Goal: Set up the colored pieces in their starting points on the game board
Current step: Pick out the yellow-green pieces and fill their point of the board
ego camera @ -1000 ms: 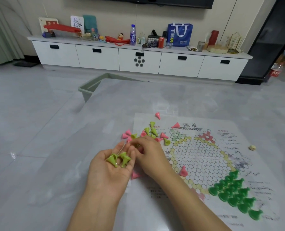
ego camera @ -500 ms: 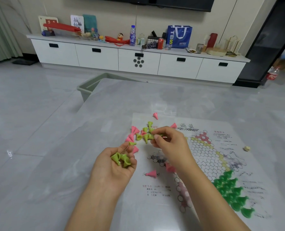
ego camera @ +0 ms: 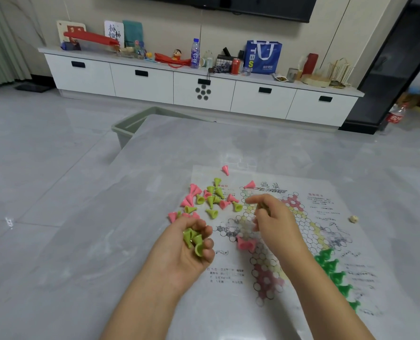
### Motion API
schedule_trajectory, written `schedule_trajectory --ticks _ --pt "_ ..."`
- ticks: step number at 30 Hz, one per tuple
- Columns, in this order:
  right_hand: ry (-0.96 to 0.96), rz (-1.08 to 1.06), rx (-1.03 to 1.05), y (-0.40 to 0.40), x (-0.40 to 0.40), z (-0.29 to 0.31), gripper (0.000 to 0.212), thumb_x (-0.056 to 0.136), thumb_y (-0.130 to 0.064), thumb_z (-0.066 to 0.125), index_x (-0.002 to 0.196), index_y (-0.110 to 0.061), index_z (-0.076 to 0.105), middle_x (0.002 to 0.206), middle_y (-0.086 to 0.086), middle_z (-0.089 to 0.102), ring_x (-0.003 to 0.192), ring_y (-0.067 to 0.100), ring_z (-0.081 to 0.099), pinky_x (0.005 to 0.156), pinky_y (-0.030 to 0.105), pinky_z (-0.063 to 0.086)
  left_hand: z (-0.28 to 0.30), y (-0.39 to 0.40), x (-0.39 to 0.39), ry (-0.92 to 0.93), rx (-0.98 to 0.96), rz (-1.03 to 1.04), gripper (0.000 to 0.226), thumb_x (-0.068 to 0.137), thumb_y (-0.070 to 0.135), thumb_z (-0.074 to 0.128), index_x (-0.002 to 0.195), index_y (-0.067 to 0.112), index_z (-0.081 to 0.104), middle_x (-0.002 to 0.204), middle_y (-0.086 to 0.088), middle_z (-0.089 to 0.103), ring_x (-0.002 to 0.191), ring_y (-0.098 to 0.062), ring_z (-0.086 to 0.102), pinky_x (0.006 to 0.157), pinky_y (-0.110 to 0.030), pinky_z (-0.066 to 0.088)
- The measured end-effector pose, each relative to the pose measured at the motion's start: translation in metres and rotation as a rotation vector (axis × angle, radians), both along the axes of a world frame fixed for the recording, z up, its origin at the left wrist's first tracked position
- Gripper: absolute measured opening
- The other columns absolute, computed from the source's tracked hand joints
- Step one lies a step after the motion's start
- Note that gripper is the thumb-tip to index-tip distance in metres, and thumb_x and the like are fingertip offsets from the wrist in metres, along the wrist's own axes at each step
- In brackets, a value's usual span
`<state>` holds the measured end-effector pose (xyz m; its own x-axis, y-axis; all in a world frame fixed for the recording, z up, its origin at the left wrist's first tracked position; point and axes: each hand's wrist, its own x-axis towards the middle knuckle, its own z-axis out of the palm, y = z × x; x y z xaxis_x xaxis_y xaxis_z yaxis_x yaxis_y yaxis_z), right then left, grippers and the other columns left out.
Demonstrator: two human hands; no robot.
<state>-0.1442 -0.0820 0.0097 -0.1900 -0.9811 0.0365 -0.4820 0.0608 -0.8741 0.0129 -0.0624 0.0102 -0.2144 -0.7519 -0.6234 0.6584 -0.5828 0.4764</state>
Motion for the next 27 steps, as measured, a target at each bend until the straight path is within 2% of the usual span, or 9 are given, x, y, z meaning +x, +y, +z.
schedule_trajectory --ticks 3,5,7,9,12,15,19,24,27 --pt "0.419 0.087 0.09 0.01 -0.006 0.002 0.023 0.089 -0.015 0.04 0.105 -0.013 0.057 0.095 0.001 0.049 0.064 0.008 0.044 0.054 0.02 0.032 -0.006 0.008 -0.013 0.015 0.037 -0.047 0.012 0.083 0.007 0.047 0.074 0.005 0.055 0.051 -0.005 0.05 0.031 -0.012 0.04 0.031 -0.013 0.03" --pt "0.64 0.161 0.198 0.019 -0.008 0.0 0.036 0.089 -0.04 0.046 0.116 -0.017 0.048 0.105 0.001 0.049 0.083 0.013 0.05 0.064 0.024 0.036 -0.008 0.009 -0.018 0.044 0.081 -0.035 0.012 0.081 0.004 0.043 0.081 0.003 0.055 0.049 -0.005 0.048 0.03 -0.012 0.039 0.032 -0.012 0.03" --pt "0.748 0.219 0.252 0.028 -0.006 -0.005 0.049 0.084 -0.056 0.047 0.117 -0.02 0.042 0.109 0.001 0.052 0.094 0.018 0.054 0.072 0.028 0.041 -0.011 0.008 -0.019 0.039 0.118 0.015 0.012 0.081 0.002 0.041 0.082 0.003 0.053 0.05 -0.006 0.048 0.03 -0.013 0.038 0.033 -0.012 0.031" --pt "0.793 0.253 0.209 0.034 0.002 -0.013 0.044 0.086 -0.054 0.046 0.115 -0.021 0.039 0.106 0.0 0.052 0.092 0.02 0.056 0.07 0.029 0.043 -0.011 0.007 -0.019 0.01 0.134 0.064 0.012 0.081 0.002 0.041 0.081 0.002 0.053 0.054 -0.007 0.047 0.031 -0.014 0.039 0.033 -0.012 0.032" --pt "0.898 0.212 0.045 0.03 0.016 -0.026 0.03 0.096 -0.042 0.029 0.112 -0.018 0.036 0.103 0.001 0.053 0.087 0.023 0.056 0.06 0.029 0.035 -0.01 0.006 -0.017 -0.053 0.136 0.107 0.015 0.084 0.003 0.04 0.074 0.004 0.051 0.058 -0.007 0.046 0.033 -0.014 0.038 0.034 -0.01 0.031" --pt "0.913 0.212 -0.037 0.019 0.033 -0.034 0.028 0.098 -0.037 0.022 0.109 -0.016 0.037 0.104 0.004 0.054 0.09 0.027 0.057 0.058 0.03 0.031 -0.01 0.003 -0.012 -0.103 0.122 0.169 0.019 0.085 0.004 0.038 0.069 0.006 0.049 0.055 -0.006 0.046 0.033 -0.013 0.037 0.034 -0.009 0.03" --pt "0.885 0.336 -0.121 0.007 0.066 -0.035 0.024 0.092 -0.019 0.04 0.116 -0.013 0.039 0.11 0.01 0.055 0.095 0.032 0.058 0.049 0.03 0.025 -0.012 -0.005 0.003 -0.11 0.072 0.256 0.024 0.085 0.004 0.036 0.064 0.008 0.047 0.035 -0.001 0.046 0.025 -0.009 0.038 0.033 -0.007 0.028" --pt "0.806 0.429 -0.19 -0.002 0.09 -0.035 0.031 0.092 -0.023 0.04 0.121 -0.011 0.039 0.117 0.012 0.053 0.101 0.034 0.054 0.055 0.033 0.028 -0.011 -0.02 0.029 -0.023 0.009 0.327 0.015 0.073 -0.001 0.035 0.065 0.007 0.045 0.035 -0.003 0.045 0.026 -0.011 0.04 0.035 -0.008 0.03" --pt "0.587 0.462 -0.176 -0.004 0.08 -0.032 0.03 0.091 -0.027 0.043 0.12 -0.016 0.043 0.113 0.008 0.056 0.099 0.028 0.053 0.067 0.033 0.037 -0.008 -0.022 0.033 -0.028 -0.055 0.347 0.015 0.056 0.002 0.038 0.068 0.006 0.046 0.036 -0.004 0.047 0.026 -0.011 0.041 0.036 -0.008 0.033"
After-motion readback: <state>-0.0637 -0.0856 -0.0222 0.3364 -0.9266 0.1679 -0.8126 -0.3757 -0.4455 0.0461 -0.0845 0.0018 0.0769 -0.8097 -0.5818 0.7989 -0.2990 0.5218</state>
